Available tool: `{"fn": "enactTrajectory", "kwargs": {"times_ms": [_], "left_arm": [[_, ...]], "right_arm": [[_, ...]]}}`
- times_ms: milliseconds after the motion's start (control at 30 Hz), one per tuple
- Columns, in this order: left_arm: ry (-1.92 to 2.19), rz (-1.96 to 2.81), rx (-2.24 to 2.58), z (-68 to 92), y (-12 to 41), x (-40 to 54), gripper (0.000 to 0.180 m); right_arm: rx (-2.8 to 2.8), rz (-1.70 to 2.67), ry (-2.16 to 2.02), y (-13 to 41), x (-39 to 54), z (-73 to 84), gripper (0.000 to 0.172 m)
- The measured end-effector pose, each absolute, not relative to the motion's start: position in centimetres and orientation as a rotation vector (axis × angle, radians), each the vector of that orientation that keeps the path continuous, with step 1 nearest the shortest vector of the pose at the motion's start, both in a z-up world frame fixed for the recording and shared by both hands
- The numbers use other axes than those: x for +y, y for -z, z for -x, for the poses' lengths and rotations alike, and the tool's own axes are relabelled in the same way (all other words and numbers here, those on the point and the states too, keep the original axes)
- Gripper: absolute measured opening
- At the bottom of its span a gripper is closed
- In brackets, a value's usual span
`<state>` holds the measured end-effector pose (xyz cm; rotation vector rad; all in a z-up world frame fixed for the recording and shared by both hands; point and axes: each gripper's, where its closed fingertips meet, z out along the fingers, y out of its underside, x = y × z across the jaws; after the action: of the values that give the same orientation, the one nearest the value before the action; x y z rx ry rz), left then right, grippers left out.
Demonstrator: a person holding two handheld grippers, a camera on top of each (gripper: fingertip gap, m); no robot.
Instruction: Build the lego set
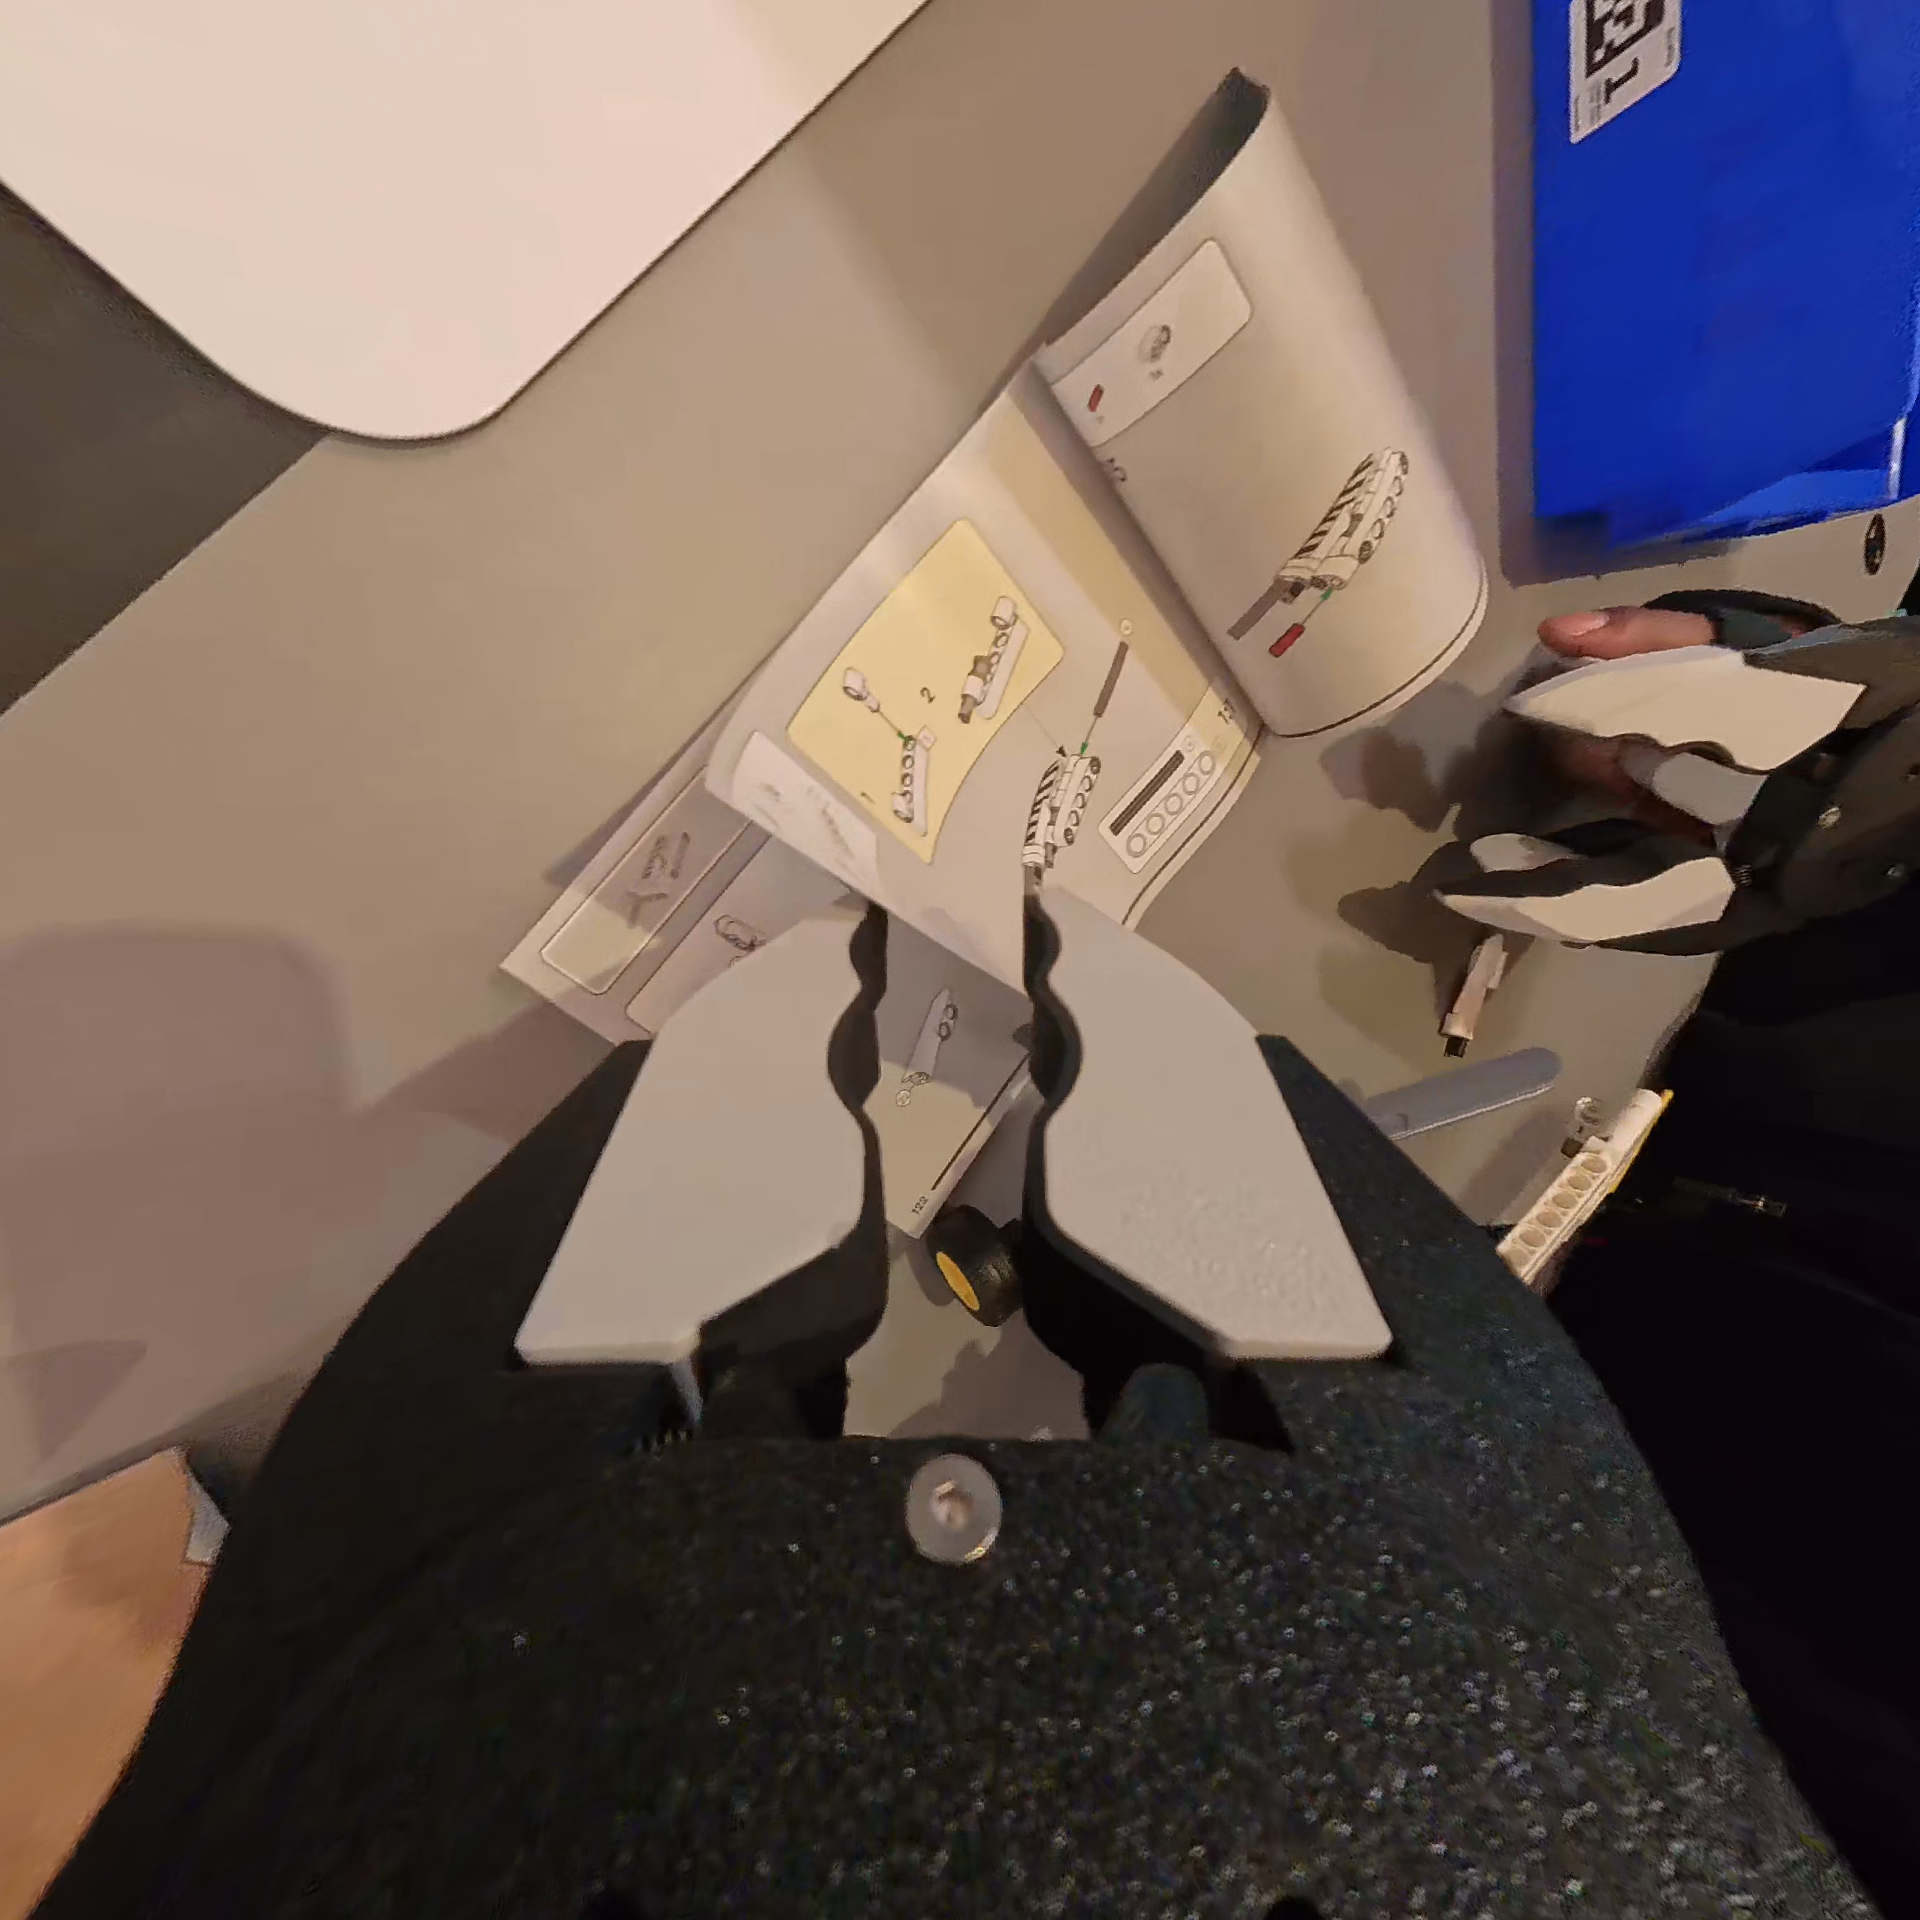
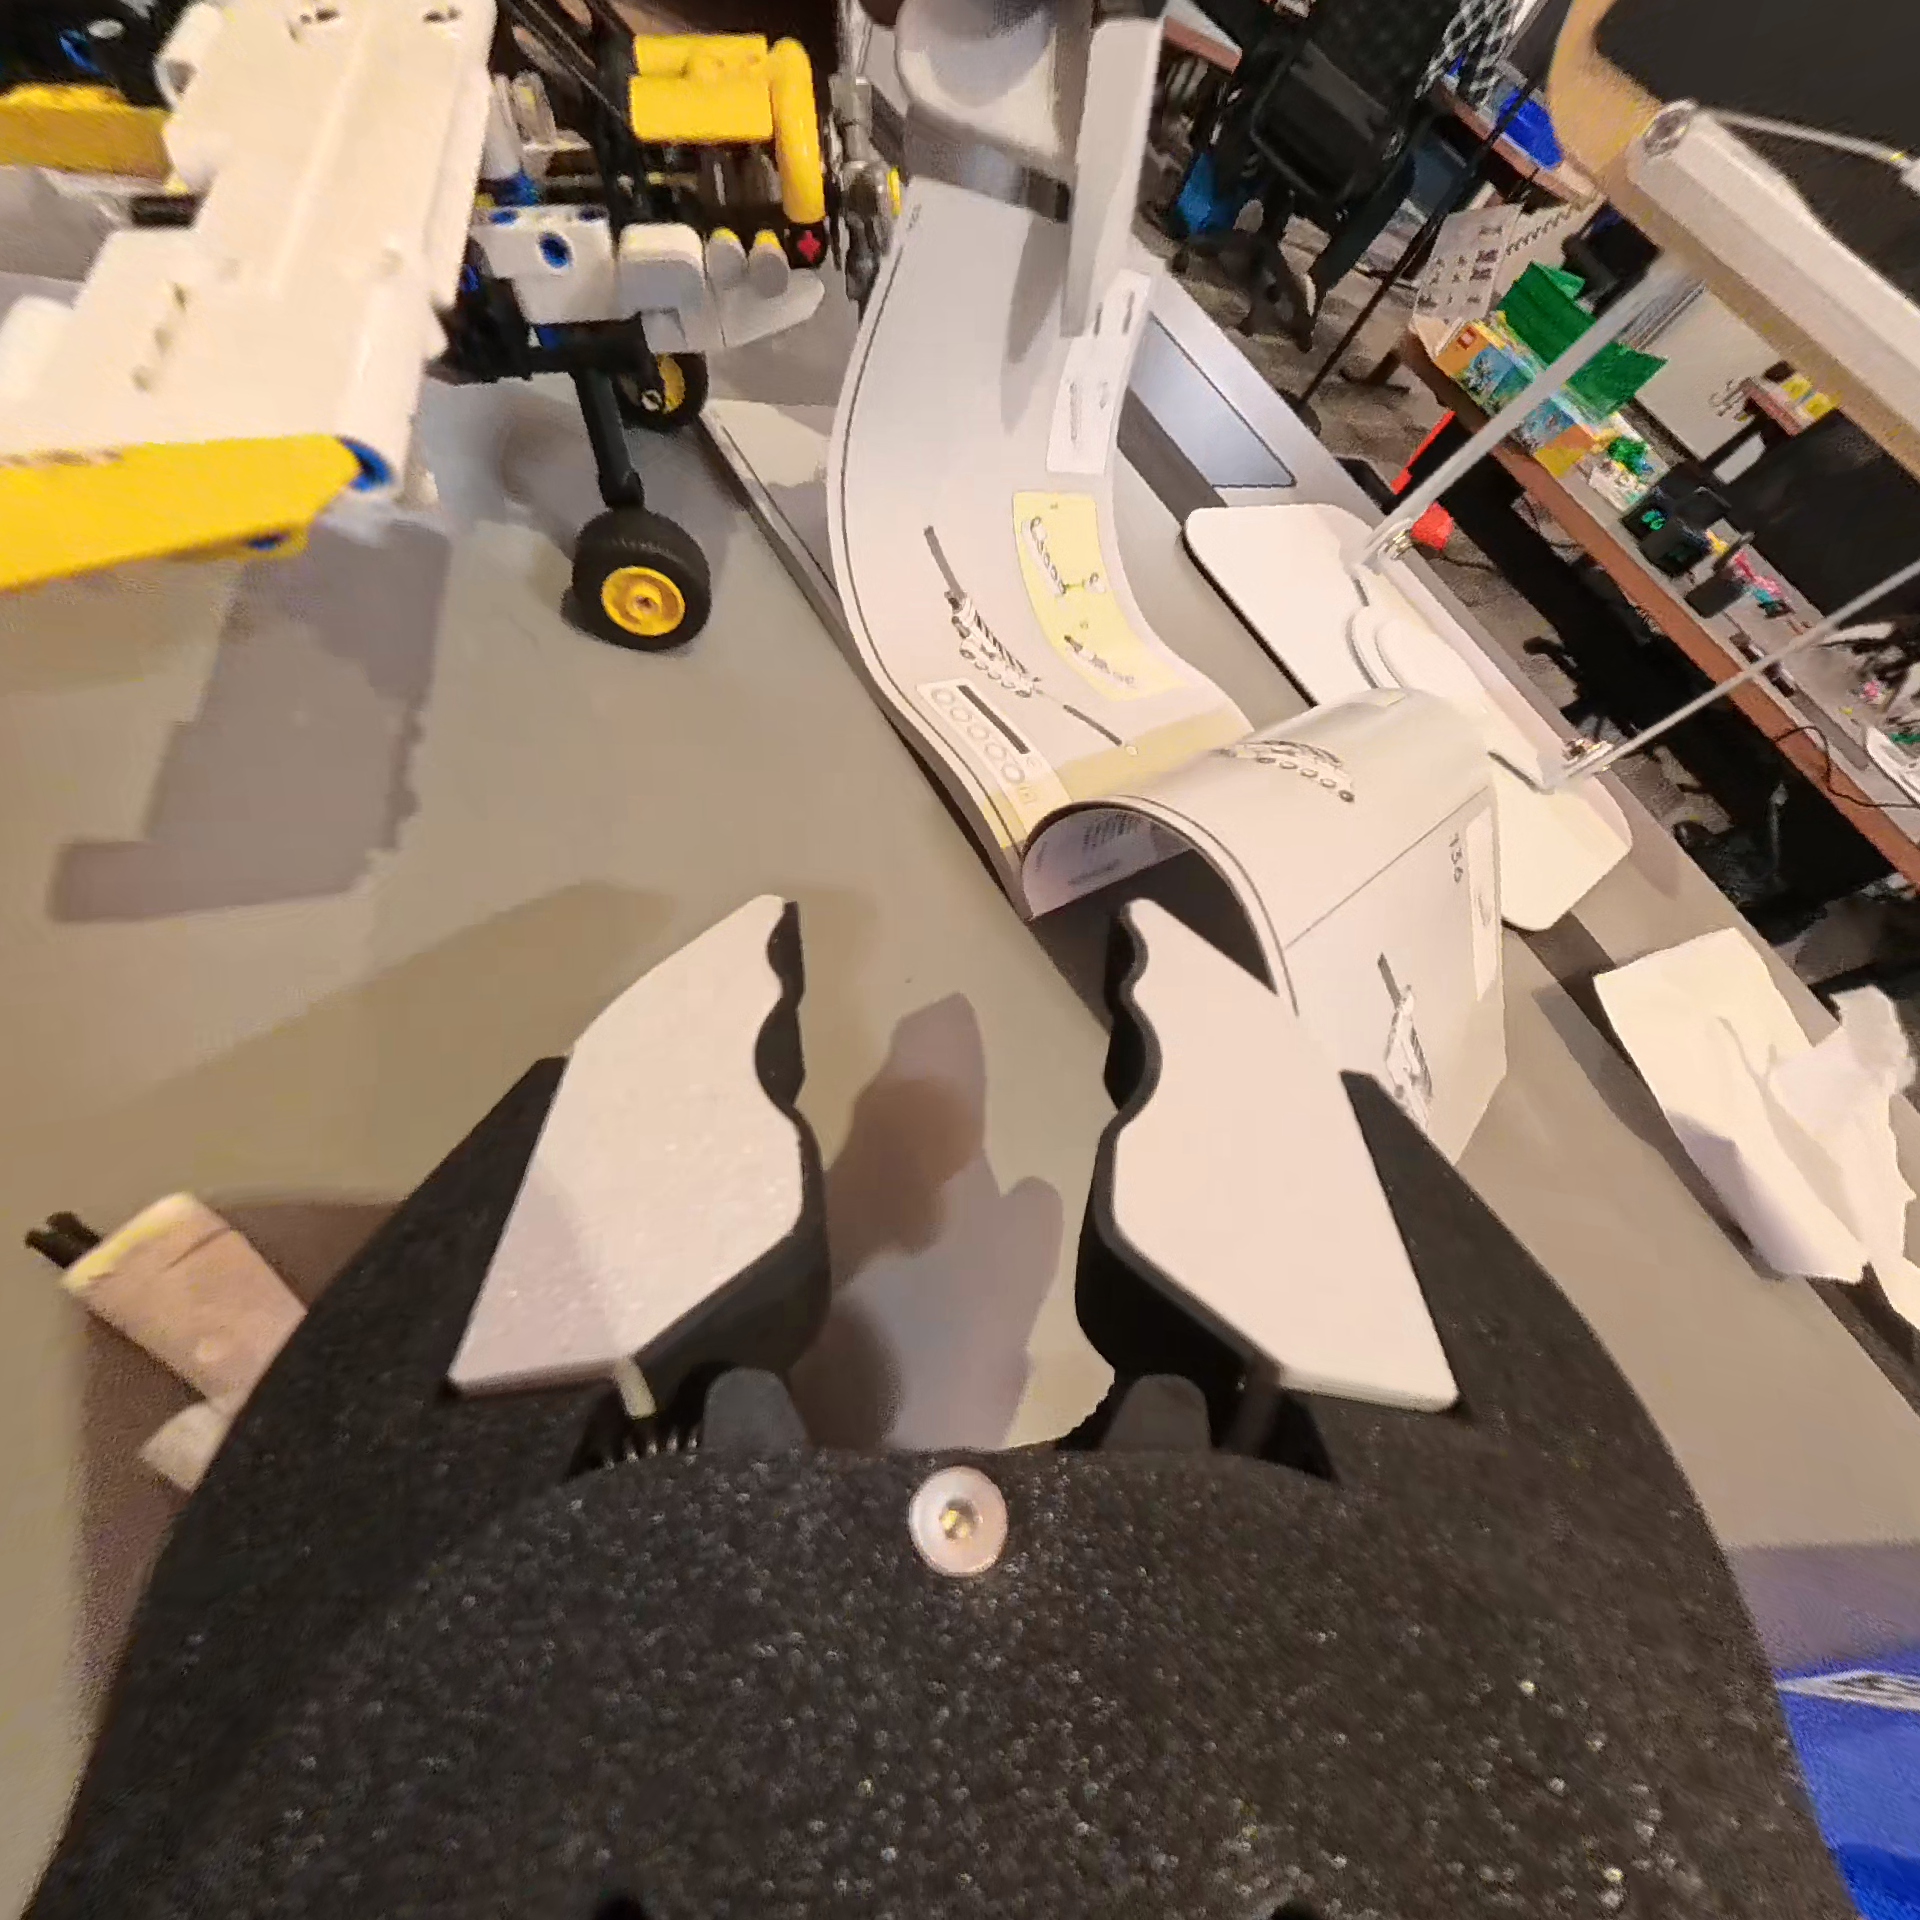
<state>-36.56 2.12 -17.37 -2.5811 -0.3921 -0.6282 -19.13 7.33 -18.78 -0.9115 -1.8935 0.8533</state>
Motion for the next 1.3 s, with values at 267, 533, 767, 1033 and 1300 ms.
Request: {"fn": "enactTrajectory", "kwargs": {"times_ms": [267, 533, 767, 1033, 1300], "left_arm": [[0.549, 2.63, -0.36, 37.4, 18.6, 1.0, 0.018], [0.409, 2.614, -0.372, 38.9, 18.0, 1.2, 0.041], [0.111, 2.402, -0.257, 39.4, 11.8, -0.3, 0.049], [-0.004, 2.243, -0.089, 31.2, 9.6, -7.5, 0.055], [-0.061, 2.04, -0.242, 30.5, 10.8, -10.7, 0.057]], "right_arm": [[-1.901, 0.899, -0.841, 19.0, 7.2, 19.2, 0.053], [-1.925, 0.898, -0.84, 19.3, 7.1, 19.2, 0.053], [-1.956, 0.894, -0.849, 19.5, 6.9, 19.1, 0.053], [-2.015, 0.861, -0.864, 19.9, 6.3, 18.9, 0.051], [-2.043, 0.918, -0.901, 20.2, 6.4, 19.1, 0.051]]}}
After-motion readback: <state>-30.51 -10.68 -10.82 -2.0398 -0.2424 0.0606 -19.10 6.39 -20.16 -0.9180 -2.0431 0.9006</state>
